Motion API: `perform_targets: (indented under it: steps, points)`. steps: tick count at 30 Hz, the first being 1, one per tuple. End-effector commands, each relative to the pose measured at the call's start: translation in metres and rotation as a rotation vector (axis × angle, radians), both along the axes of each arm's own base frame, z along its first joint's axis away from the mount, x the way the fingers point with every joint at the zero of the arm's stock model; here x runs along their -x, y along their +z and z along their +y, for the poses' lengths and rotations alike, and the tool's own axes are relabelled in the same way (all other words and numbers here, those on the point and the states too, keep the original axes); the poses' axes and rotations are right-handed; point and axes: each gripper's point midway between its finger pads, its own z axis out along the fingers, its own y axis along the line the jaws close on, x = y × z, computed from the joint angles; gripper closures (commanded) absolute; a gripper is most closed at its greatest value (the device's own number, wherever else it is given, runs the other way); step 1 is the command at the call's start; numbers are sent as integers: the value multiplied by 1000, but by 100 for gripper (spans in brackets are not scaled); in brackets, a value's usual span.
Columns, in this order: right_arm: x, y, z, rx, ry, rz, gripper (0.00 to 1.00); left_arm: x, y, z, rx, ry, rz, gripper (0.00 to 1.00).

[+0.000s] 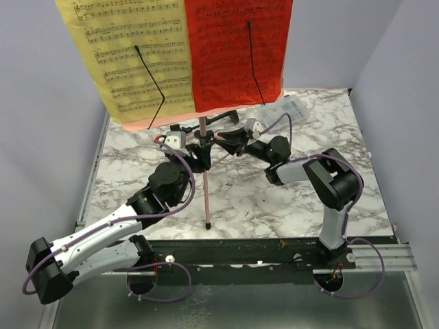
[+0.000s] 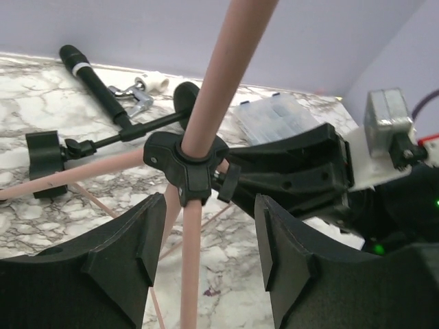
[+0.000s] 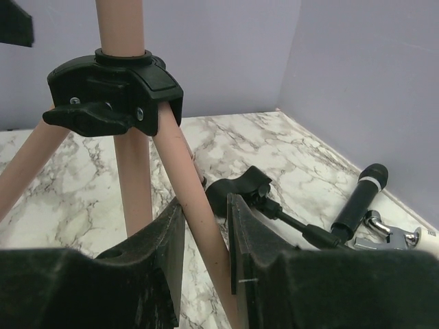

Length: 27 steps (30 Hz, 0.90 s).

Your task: Set up the instrument practice props

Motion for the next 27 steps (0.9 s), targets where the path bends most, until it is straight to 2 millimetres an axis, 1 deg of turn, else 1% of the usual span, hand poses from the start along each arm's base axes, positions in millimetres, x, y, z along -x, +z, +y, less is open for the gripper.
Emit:
perform_targets:
  steps: [1, 4, 6, 7, 8, 11, 13, 15, 17, 20, 22, 26, 27]
  points:
    - [7, -90, 7, 108, -58, 316, 100, -25, 21, 12, 72, 111, -15, 42]
    - [7, -90, 10, 93, -80, 318, 100, -35, 7, 16, 61, 130, 63, 43]
    - [5, -89, 10, 82, -86, 327, 100, -37, -5, 14, 62, 108, 121, 43]
    - [4, -88, 11, 79, -87, 327, 100, -35, -9, 11, 67, 83, 142, 43]
    - [4, -88, 12, 80, -85, 327, 100, -31, -16, 7, 67, 49, 161, 41]
    - [-2, -87, 14, 81, -95, 335, 100, -16, -35, 2, 83, -25, 222, 27]
    - [-6, -87, 14, 68, -116, 351, 100, -7, -49, 4, 76, -47, 280, 20]
    - [-8, -86, 15, 51, -145, 355, 100, -2, -56, 10, 79, -35, 308, 17]
    - [-8, -87, 19, 43, -173, 356, 100, 1, -56, 18, 87, -11, 318, 15]
    - [-6, -90, 29, 34, -201, 353, 100, 2, -50, 27, 80, 11, 316, 9]
    - [-5, -94, 34, 33, -225, 347, 100, 5, -44, 31, 58, 13, 322, 8]
    - [-1, -104, 43, 27, -269, 351, 100, 10, -22, 43, 37, 32, 315, 5]
    - [1, -109, 47, 33, -284, 357, 100, 11, -13, 46, 41, 39, 306, 4]
